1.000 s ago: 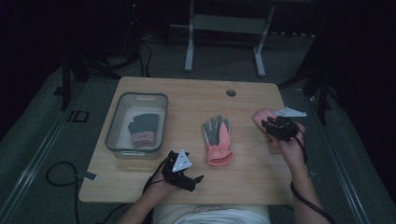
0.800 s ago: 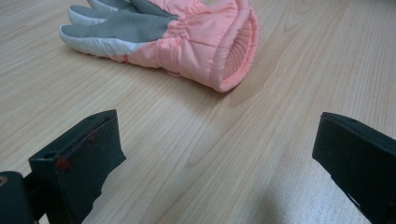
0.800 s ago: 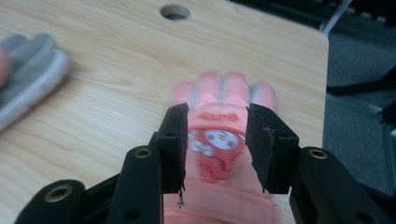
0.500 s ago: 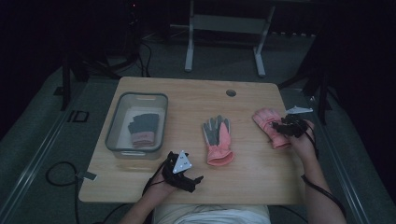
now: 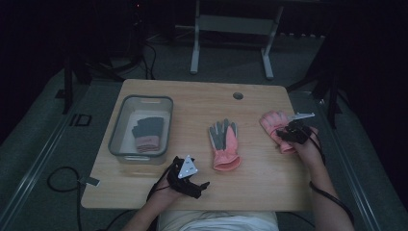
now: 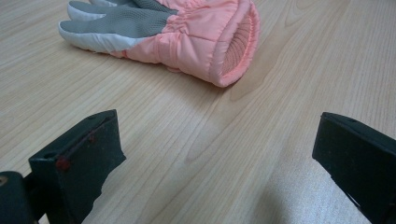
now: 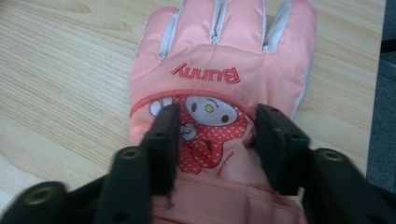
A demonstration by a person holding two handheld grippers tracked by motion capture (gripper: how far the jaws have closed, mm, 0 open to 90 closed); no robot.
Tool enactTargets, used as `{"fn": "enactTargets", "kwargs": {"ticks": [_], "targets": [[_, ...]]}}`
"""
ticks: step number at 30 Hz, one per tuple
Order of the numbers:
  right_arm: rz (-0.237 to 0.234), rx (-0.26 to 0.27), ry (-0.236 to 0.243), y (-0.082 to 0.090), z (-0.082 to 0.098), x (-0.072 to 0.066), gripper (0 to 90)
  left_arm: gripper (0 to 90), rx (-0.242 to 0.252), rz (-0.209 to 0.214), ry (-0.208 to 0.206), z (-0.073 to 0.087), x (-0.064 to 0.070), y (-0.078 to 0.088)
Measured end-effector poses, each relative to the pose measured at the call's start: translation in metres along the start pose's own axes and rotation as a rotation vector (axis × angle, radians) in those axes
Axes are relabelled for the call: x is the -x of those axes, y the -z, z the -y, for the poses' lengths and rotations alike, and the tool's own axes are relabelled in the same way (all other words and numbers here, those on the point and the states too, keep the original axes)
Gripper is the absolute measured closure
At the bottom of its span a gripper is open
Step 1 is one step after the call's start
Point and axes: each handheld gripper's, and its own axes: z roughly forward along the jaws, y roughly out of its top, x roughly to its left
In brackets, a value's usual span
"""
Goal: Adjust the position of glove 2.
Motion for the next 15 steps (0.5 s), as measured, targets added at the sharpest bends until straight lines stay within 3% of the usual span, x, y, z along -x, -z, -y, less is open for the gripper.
{"fn": "enactTargets", "kwargs": {"ticks": [4,5,6,9,12,15], "targets": [[-0.007,-0.001,-0.013,-0.001,0.000,0.001,62.4,1.0,0.000,0.000,0.003,0.000,0.000,-0.001],[0.009,0.003,-0.032,-0.001,0.000,0.000,76.7,1.0,0.001,0.000,0.003,0.000,0.000,-0.001],[0.013,0.002,-0.040,0.000,0.000,0.000,79.1,1.0,0.001,0.000,0.003,0.000,0.000,-0.001],[0.029,-0.003,-0.053,0.000,-0.001,-0.003,81.2,1.0,0.002,-0.001,0.004,0.000,0.000,-0.001],[0.100,-0.005,-0.080,0.002,-0.004,-0.012,86.4,1.0,0.001,-0.003,0.006,0.000,0.000,-0.001],[0.128,0.002,-0.097,0.005,-0.006,-0.016,87.3,1.0,0.003,-0.004,0.005,0.000,0.000,0.000]]}}
